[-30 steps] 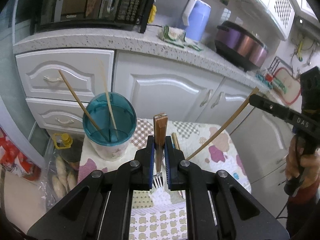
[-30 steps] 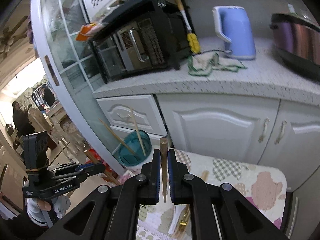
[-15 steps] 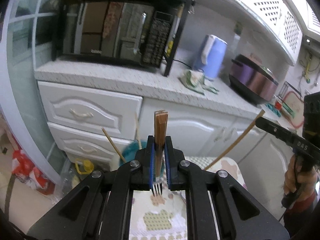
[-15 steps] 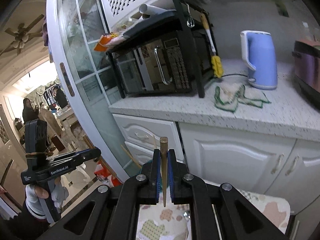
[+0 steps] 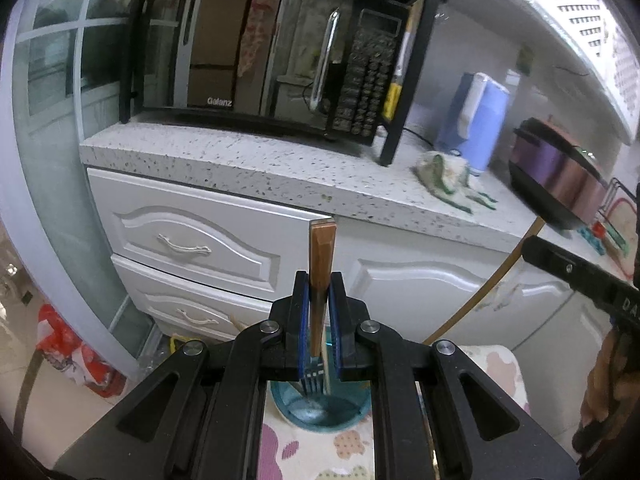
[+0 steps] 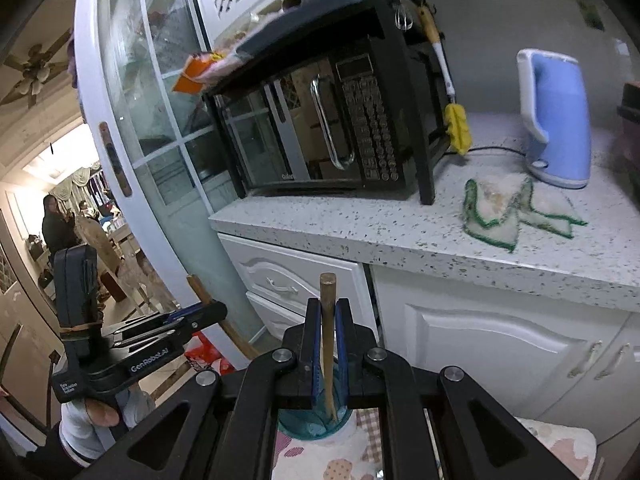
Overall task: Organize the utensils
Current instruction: 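Lift the fork and chopstick and carry both tools over the cup, then lower the fork and chopstick into the cup and open both tools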
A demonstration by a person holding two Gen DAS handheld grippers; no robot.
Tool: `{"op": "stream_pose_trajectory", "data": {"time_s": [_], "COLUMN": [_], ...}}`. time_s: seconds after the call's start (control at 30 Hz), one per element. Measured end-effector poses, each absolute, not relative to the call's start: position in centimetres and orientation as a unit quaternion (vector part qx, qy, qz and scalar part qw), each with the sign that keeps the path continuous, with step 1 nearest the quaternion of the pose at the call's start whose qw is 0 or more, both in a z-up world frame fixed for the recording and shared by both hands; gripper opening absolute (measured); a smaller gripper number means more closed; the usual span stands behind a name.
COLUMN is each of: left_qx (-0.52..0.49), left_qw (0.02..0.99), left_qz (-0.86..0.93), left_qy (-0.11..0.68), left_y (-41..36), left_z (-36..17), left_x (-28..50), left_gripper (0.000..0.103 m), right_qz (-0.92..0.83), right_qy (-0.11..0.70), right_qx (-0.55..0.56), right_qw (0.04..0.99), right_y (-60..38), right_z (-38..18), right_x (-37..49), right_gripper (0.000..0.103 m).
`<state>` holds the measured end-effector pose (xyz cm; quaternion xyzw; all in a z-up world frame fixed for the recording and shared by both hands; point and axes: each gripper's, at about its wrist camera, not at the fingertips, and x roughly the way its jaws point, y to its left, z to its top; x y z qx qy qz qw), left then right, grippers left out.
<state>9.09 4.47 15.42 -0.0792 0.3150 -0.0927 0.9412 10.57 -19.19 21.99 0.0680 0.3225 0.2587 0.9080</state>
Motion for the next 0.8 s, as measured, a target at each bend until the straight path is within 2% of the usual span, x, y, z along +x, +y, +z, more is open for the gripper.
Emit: {"op": "stream_pose_trajectory", "data": {"time_s": [0.53, 0.8], "left_qx": [-0.051, -0.069], "left_qw": [0.919, 0.911], "left_qz": [-0.077, -0.076], "left_qy": [0.383, 0.400], "left_y": [2.0, 2.3], "left_z": [7.7, 6.5], "left_x": [13.8, 13.8], "left_gripper": [0.008, 0.008], "right_qz": [0.274, 0.262], "right_qy": [0.430, 0.462], "right_qx": [0.086, 0.117], "right_qw": [0.856, 0.839], "right_y": [-17.0, -17.9], "right_z": [11.7, 9.0], "right_x": [16.0, 16.6], "right_gripper": [0.006, 0.009]}}
